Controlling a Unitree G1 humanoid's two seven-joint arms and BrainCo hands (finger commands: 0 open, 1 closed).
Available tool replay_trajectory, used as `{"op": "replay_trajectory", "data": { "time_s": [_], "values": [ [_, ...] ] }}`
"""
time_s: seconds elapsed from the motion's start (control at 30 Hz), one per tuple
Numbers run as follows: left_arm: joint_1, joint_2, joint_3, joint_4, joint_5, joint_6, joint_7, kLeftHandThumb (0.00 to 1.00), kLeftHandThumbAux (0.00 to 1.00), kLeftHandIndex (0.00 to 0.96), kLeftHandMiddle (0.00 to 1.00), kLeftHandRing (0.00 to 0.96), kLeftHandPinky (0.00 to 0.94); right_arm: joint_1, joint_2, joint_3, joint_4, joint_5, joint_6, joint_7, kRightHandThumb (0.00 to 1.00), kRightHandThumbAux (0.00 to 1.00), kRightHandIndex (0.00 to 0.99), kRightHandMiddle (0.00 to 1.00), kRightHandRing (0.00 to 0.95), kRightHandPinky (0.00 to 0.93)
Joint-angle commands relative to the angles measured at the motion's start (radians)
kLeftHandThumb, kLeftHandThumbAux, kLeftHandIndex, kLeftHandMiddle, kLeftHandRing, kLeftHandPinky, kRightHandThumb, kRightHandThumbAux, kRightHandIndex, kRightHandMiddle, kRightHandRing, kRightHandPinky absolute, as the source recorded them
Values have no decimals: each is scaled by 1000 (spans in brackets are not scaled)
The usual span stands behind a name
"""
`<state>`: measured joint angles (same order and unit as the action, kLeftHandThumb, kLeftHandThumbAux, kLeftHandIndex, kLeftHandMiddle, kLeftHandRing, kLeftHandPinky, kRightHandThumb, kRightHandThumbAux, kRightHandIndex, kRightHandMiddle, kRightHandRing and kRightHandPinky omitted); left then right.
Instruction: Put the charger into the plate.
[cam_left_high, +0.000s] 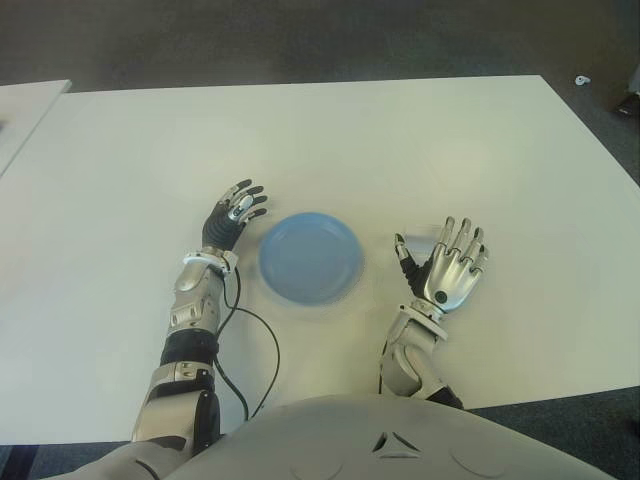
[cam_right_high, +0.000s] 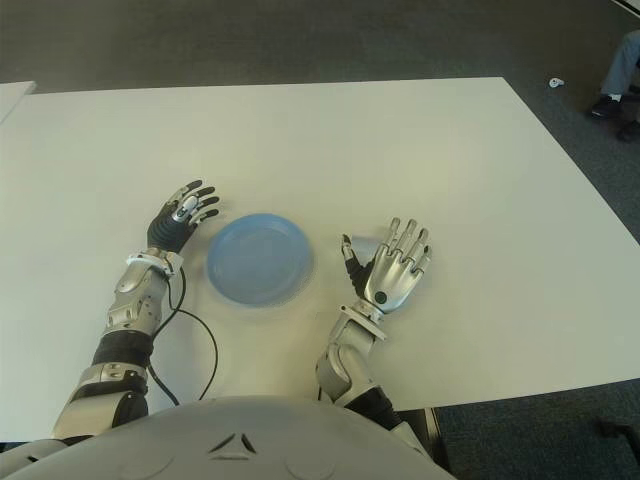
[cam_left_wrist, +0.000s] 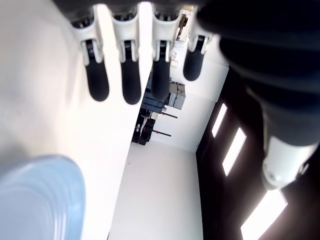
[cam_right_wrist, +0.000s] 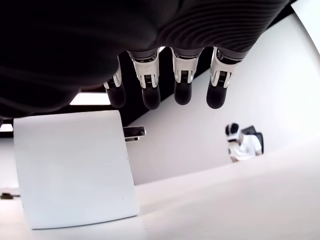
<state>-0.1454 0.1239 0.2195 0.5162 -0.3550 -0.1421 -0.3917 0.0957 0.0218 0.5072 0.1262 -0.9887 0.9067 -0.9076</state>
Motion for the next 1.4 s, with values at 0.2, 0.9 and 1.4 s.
{"op": "replay_trajectory", "data": {
  "time_s": [0.2, 0.9, 1.4],
  "values": [
    [24, 6, 1, 33, -3, 65, -16, 181, 669, 200, 249, 280, 313, -72, 307, 56, 181, 124, -23, 14, 287, 112, 0, 0, 0, 0],
    [36, 15, 2, 28, -13, 63, -53, 270, 688, 204, 248, 285, 320, -114, 321, 81, 213, 143, 18, 73, 288, 114, 0, 0, 0, 0],
    [35, 14, 10, 25, -14, 61, -51, 292, 692, 219, 256, 287, 322, -118, 321, 87, 214, 173, -10, 47, 328, 125, 0, 0, 0, 0]
  ]
}}
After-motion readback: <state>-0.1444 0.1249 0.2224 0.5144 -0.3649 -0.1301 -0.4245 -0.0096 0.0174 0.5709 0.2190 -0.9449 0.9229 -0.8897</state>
